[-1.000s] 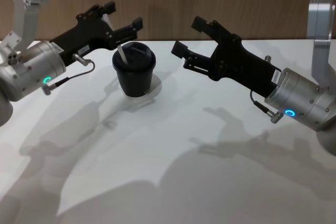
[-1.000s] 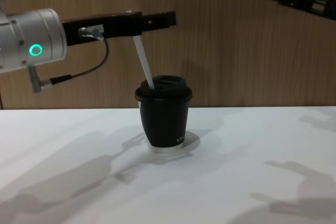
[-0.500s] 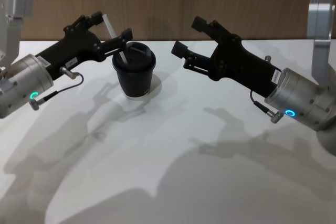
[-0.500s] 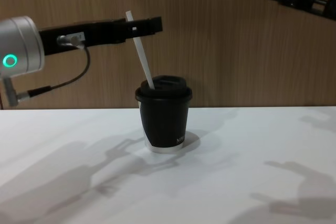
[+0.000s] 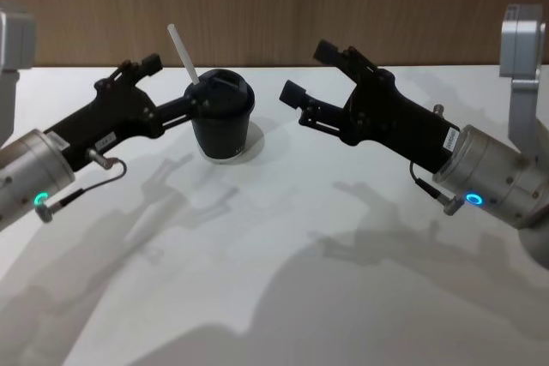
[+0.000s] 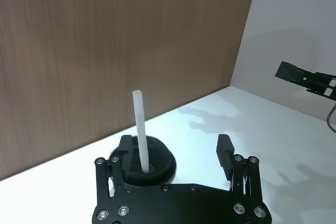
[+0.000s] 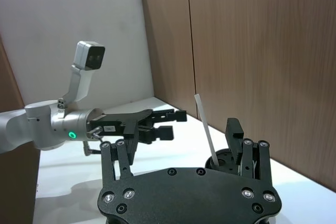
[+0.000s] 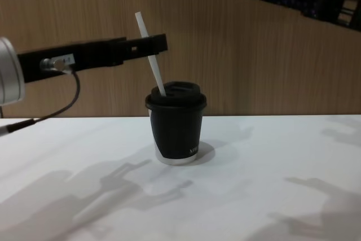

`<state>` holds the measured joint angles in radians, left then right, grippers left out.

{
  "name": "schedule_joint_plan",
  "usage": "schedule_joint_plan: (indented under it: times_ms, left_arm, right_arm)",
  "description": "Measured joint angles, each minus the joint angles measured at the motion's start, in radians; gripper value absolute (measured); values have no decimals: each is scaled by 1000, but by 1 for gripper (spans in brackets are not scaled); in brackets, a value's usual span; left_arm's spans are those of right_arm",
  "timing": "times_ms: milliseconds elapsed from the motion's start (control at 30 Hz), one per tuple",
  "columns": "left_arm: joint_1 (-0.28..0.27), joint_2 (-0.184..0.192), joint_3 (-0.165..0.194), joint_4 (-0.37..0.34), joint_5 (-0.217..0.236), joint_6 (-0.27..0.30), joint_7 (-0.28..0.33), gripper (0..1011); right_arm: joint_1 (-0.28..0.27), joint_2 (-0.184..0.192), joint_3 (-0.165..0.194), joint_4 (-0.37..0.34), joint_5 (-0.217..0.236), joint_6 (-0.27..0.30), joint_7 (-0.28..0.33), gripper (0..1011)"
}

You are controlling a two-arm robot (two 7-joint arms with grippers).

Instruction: Pick up the straw with one hand, pass it to the other hand, and insert it into the cup.

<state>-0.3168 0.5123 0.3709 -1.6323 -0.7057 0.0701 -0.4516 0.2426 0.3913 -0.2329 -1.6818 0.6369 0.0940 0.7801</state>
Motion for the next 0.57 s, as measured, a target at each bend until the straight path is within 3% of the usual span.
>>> schedule_joint_plan:
  times_ms: [233,567]
  left_arm:
    - [69,24,-16,-60,-19,-4,18,1003]
    - [113,39,-26,-98,-30,-9,30,1003]
  right_arm:
    - [-14,7,-3,-13,-3,0,-10,1001]
    - [-25,13,-5,-23,-7,0,-18,1001]
